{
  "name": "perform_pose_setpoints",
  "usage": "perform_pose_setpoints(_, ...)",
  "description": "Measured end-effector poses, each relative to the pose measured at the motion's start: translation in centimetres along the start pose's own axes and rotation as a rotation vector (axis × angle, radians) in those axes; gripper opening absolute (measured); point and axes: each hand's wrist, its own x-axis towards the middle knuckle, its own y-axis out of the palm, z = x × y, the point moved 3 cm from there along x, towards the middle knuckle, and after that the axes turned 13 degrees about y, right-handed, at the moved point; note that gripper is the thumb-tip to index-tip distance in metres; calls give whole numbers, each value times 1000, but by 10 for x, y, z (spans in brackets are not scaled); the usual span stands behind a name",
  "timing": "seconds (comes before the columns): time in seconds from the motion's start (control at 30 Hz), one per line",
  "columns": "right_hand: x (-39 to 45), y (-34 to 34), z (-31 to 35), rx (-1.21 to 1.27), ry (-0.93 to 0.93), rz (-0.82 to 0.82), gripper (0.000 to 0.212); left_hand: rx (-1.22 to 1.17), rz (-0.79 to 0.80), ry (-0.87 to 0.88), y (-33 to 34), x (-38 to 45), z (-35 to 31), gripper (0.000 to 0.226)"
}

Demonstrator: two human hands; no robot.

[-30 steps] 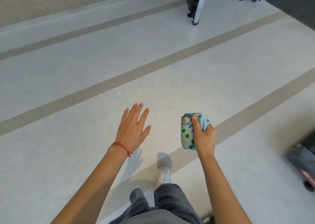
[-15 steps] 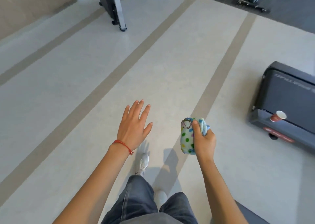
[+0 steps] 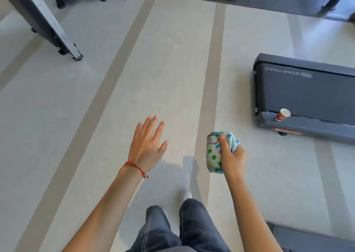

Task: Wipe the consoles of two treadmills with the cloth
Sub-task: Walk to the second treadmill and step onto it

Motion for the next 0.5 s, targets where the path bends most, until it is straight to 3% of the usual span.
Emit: perform_pose_setpoints(0.5,210,23,167,50,12,-50,29,-9,5,92,39,285,38,55)
